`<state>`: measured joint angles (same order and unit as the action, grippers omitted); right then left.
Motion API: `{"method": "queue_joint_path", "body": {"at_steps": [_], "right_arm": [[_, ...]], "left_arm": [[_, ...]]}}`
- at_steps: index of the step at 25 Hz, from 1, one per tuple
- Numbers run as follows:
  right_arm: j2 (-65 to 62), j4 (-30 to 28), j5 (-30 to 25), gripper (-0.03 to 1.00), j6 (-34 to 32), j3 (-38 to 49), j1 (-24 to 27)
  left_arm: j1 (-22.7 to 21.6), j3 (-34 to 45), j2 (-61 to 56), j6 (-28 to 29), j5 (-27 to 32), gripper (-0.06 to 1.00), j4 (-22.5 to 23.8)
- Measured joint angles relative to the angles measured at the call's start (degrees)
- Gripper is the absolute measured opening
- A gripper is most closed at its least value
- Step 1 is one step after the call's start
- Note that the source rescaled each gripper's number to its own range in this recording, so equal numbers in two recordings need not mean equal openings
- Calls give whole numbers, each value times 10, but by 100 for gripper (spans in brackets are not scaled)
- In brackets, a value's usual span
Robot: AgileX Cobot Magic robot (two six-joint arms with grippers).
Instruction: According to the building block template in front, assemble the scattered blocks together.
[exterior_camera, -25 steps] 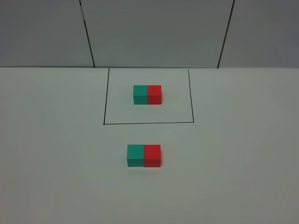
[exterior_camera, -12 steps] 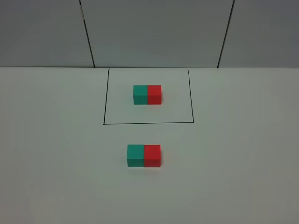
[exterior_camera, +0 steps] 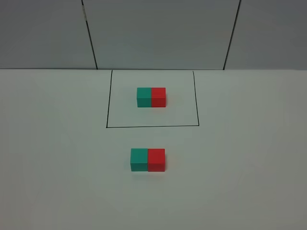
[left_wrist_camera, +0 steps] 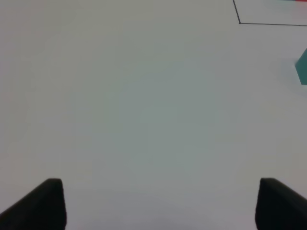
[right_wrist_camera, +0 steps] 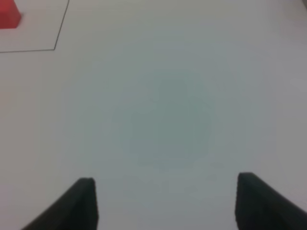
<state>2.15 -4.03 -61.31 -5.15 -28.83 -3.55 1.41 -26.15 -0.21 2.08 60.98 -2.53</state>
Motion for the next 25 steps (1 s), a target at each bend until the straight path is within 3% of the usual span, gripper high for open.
{"method": "queue_joint_path", "body": {"at_steps": [25], "right_arm": [[0,0,0,54,0,0,0]], "left_arm": [[0,0,0,0,0,88,0]]}}
